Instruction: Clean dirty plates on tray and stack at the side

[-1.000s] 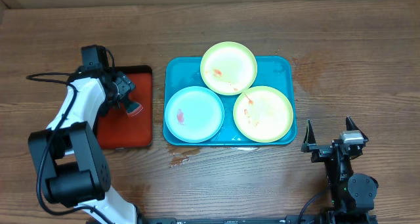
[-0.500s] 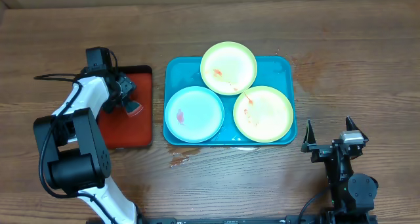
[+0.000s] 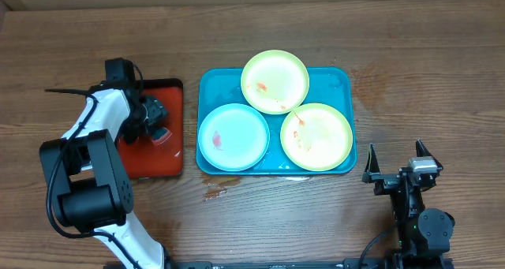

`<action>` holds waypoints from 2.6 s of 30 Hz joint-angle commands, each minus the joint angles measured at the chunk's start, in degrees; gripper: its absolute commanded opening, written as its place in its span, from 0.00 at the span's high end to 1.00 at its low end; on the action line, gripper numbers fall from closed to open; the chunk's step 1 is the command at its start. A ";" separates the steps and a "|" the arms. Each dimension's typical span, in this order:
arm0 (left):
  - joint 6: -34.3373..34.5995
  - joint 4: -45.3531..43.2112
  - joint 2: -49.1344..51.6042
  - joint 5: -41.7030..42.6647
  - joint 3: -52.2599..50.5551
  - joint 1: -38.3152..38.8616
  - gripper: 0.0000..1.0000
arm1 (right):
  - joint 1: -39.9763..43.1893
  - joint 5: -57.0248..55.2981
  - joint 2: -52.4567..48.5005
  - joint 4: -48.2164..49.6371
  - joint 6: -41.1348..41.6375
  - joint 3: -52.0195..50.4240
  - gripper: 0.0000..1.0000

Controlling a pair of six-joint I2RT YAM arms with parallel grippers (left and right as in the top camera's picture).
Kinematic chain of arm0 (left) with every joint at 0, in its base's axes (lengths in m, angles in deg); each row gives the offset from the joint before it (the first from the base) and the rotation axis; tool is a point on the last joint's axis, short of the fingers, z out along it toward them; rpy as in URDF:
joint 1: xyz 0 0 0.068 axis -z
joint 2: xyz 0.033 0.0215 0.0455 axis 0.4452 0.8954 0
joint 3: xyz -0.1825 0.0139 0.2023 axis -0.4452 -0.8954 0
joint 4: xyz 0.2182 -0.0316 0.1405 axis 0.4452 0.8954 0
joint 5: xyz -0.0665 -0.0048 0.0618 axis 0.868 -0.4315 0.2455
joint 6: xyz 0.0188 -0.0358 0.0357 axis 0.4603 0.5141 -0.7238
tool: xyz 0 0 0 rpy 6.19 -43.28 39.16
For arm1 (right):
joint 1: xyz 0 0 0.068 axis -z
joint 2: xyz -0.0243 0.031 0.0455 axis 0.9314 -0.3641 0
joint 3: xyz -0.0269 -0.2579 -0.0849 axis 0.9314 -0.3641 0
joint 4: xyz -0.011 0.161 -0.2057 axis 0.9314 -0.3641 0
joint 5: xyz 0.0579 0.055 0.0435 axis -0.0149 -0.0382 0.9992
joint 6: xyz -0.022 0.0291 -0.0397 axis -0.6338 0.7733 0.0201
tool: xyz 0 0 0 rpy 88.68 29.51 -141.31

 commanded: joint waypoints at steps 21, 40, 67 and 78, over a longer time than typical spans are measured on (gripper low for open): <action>-1.38 5.79 0.94 1.29 1.53 0.07 0.00 | -0.28 -0.55 0.44 0.31 -0.02 -0.57 0.00; -2.67 8.74 0.94 0.24 1.53 0.07 0.45 | -0.28 -0.55 0.44 0.31 -0.02 -0.57 0.00; -2.67 27.32 0.39 -2.05 21.66 0.07 0.96 | -0.28 -0.55 0.44 0.31 -0.02 -0.57 0.00; -1.55 30.47 0.90 -2.10 25.92 0.72 0.96 | -0.28 -0.55 0.44 0.31 -0.02 -0.57 0.00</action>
